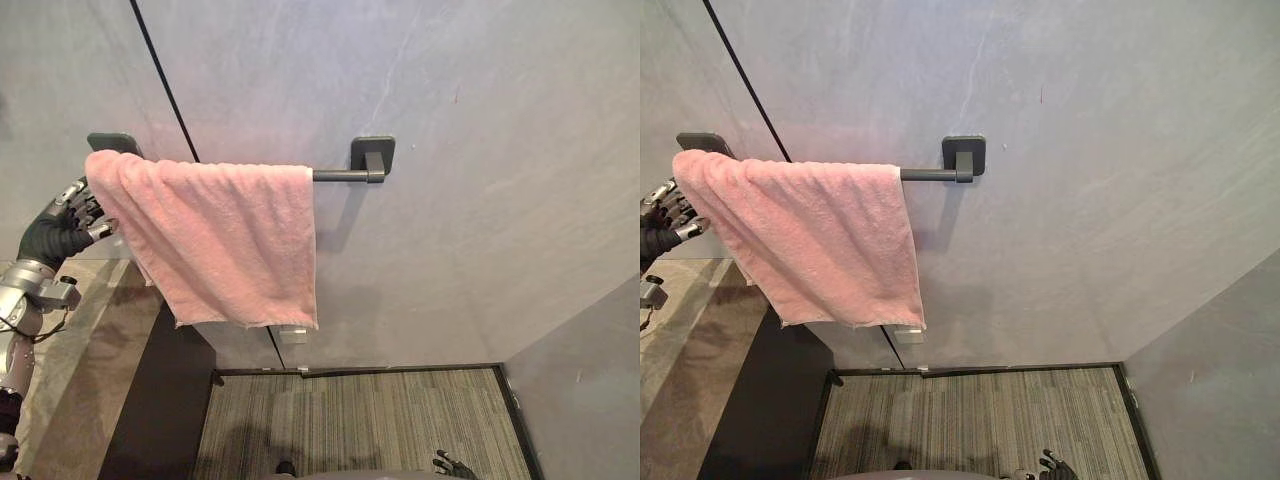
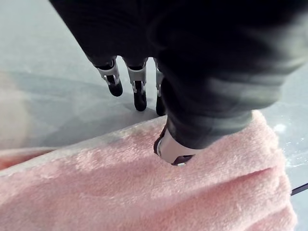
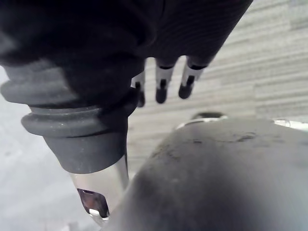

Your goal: Organize washtable

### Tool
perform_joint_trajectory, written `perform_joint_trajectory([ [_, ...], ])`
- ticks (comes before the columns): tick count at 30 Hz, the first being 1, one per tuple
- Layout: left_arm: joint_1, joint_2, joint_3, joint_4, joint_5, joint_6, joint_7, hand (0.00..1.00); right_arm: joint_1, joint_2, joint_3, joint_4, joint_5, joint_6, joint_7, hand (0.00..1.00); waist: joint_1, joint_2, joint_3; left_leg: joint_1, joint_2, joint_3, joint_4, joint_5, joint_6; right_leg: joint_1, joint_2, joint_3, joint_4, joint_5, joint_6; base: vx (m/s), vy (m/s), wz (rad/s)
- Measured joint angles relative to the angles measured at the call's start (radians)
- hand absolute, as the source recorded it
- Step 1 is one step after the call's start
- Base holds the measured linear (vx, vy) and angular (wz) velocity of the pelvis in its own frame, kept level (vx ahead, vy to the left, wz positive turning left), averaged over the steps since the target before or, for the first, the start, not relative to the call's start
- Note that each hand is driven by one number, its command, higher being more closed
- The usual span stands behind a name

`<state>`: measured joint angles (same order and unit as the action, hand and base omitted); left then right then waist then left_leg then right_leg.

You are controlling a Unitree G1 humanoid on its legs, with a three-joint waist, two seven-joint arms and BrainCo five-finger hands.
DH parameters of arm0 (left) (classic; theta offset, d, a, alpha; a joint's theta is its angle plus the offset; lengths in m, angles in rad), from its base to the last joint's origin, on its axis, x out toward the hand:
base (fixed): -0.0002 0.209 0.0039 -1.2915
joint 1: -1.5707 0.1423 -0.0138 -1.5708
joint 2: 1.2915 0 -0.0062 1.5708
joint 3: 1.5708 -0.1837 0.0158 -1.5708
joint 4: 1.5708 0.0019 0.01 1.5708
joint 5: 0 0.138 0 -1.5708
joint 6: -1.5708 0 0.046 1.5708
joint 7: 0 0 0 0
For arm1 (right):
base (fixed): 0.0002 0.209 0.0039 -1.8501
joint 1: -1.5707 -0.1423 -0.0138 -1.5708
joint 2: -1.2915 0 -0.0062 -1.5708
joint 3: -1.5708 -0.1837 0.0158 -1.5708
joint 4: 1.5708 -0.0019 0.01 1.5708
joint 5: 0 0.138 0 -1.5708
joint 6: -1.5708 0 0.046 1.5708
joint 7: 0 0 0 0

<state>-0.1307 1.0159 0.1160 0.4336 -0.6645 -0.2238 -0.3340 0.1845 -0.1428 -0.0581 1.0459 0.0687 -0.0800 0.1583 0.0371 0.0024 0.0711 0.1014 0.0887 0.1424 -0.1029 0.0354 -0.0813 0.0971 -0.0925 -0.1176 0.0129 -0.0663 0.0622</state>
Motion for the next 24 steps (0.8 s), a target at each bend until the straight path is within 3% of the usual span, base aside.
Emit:
perform_joint_trajectory([
  [3, 0.004, 0.003, -0.080, -0.001, 0.010, 0.002, -0.038, 0.00, -0.006, -0.009, 0.032, -0.001, -0.001, 0.000, 0.002, 0.00, 0.000, 0.000, 0.000, -0.004, 0.001, 0.005, 0.000, 0.000, 0.000, -0.010, 0.000, 0.006, 0.001, 0.000, 0.000, 0.00, 0.000, -0.04],
  [8, 0.006, 0.003, -0.170, -0.002, 0.027, 0.010, -0.051, 0.00, -0.028, -0.020, 0.075, -0.001, -0.001, 0.000, 0.012, 0.00, -0.025, -0.001, 0.002, -0.017, 0.001, 0.014, 0.000, 0.000, 0.000, -0.028, 0.001, 0.015, -0.001, 0.004, 0.001, 0.00, 0.001, -0.05],
  [13, 0.005, 0.003, -0.236, -0.003, 0.090, 0.019, -0.044, 0.00, -0.048, -0.030, 0.097, -0.002, 0.000, 0.000, 0.019, 0.00, -0.027, -0.001, 0.030, -0.020, 0.001, 0.038, 0.000, 0.000, 0.000, -0.035, 0.002, 0.037, -0.006, 0.013, 0.001, 0.01, 0.002, -0.15],
  [14, 0.005, 0.001, -0.242, -0.002, 0.114, 0.021, -0.031, 1.00, -0.051, -0.032, 0.105, -0.002, 0.000, 0.000, 0.019, 0.00, -0.028, -0.008, 0.034, -0.020, 0.001, 0.043, 0.000, 0.000, 0.000, -0.035, 0.002, 0.041, -0.012, 0.018, -0.001, -0.02, 0.001, -0.10],
  [16, 0.004, -0.007, -0.242, 0.001, 0.137, 0.021, -0.017, 1.00, -0.053, -0.035, 0.107, -0.005, -0.001, 0.000, 0.018, 0.00, -0.028, -0.007, 0.036, -0.022, 0.001, 0.049, 0.000, 0.000, 0.000, -0.038, 0.002, 0.047, -0.017, 0.022, -0.001, -0.01, 0.000, -0.10],
  [20, -0.069, -0.132, -0.208, 0.086, 0.272, 0.021, 0.107, 1.00, -0.063, -0.038, 0.107, -0.009, 0.000, 0.001, 0.012, 0.00, -0.025, -0.007, 0.046, -0.027, 0.001, 0.051, 0.000, 0.000, 0.000, -0.043, 0.003, 0.049, -0.017, 0.023, -0.002, 0.00, 0.000, -0.02],
  [24, -0.068, -0.203, -0.140, 0.088, 0.325, 0.023, 0.171, 1.00, -0.062, -0.034, 0.082, -0.016, 0.001, 0.004, -0.008, 0.00, -0.022, -0.007, 0.048, -0.031, 0.001, 0.050, 0.000, 0.000, 0.000, -0.047, 0.002, 0.049, -0.018, 0.024, -0.001, 0.00, 0.000, 0.00],
])
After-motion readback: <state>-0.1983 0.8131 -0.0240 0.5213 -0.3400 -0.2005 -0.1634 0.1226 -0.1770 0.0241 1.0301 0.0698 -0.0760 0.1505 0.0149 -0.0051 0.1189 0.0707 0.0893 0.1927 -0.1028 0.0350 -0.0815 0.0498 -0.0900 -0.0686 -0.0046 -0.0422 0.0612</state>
